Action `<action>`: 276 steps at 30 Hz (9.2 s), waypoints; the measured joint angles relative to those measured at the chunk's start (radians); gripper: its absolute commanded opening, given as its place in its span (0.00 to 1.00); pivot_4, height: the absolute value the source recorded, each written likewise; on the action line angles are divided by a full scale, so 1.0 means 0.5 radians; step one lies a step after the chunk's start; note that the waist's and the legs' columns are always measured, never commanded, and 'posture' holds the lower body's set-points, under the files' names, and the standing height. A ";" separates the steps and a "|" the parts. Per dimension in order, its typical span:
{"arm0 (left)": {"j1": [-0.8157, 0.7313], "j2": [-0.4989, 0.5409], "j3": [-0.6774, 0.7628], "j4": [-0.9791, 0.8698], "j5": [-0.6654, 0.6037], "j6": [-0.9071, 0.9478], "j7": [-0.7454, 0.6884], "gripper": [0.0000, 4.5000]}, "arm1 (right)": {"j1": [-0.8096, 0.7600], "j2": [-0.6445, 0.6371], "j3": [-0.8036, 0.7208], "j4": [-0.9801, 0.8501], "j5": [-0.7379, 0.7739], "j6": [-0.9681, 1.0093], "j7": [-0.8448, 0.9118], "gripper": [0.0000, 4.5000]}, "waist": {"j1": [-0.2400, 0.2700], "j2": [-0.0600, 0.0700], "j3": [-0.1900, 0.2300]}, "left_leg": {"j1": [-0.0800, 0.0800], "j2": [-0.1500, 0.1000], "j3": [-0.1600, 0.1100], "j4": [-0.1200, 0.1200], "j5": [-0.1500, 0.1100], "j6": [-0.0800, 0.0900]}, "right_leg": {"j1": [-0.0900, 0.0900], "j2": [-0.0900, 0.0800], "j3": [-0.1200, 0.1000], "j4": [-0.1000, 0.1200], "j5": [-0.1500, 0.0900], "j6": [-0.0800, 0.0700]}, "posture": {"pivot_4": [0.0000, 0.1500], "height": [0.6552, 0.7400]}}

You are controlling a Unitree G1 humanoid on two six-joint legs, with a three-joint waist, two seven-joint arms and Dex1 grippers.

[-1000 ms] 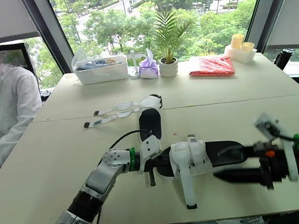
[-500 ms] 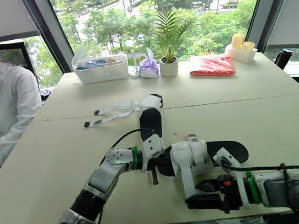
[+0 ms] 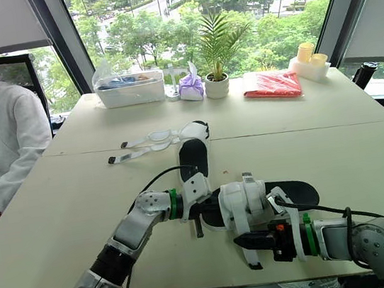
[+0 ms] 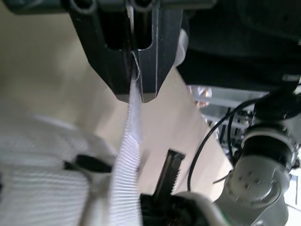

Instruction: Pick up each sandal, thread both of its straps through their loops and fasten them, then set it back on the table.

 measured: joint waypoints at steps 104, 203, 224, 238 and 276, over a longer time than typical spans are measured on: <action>0.000 -0.013 0.000 0.014 0.003 -0.010 -0.009 0.00 | 0.442 0.376 -0.239 -0.361 -0.505 -0.430 -0.089 0.73 | -0.002 0.001 -0.001 | 0.000 0.000 0.006 -0.002 -0.003 0.005 | -0.004 -0.006 -0.010 0.000 0.003 0.000 | 1.00 1.00; 0.009 -0.035 0.007 0.064 0.004 -0.053 0.034 0.00 | 0.445 0.312 -0.223 -0.393 -0.258 -0.449 -0.230 0.99 | -0.003 0.003 -0.003 | 0.001 0.000 0.006 0.000 -0.004 0.006 | -0.002 -0.007 -0.011 0.000 0.003 0.000 | 1.00 1.00; 0.014 -0.035 0.036 0.077 0.009 -0.054 0.086 0.00 | 0.338 0.654 -0.260 -0.164 -0.102 -0.344 -0.631 0.01 | -0.010 0.003 -0.009 | 0.001 0.004 0.007 0.000 -0.004 0.005 | -0.006 -0.007 -0.011 0.001 0.004 -0.002 | 1.00 1.00; 0.006 -0.047 0.029 0.089 0.009 -0.058 0.068 0.00 | 0.336 -0.075 -0.389 -0.488 -0.047 -0.342 -0.128 0.73 | 0.001 0.003 -0.008 | 0.000 0.002 0.010 -0.002 -0.005 0.007 | -0.006 -0.009 -0.014 -0.003 0.003 -0.002 | 1.00 1.00; 0.042 -0.056 0.014 0.043 0.009 -0.055 0.122 0.00 | -0.500 0.129 0.096 0.128 -0.543 -0.278 0.189 0.01 | -0.001 0.003 -0.009 | -0.001 -0.002 0.014 -0.001 -0.007 0.010 | -0.006 -0.017 -0.015 -0.002 0.004 -0.001 | 1.00 1.00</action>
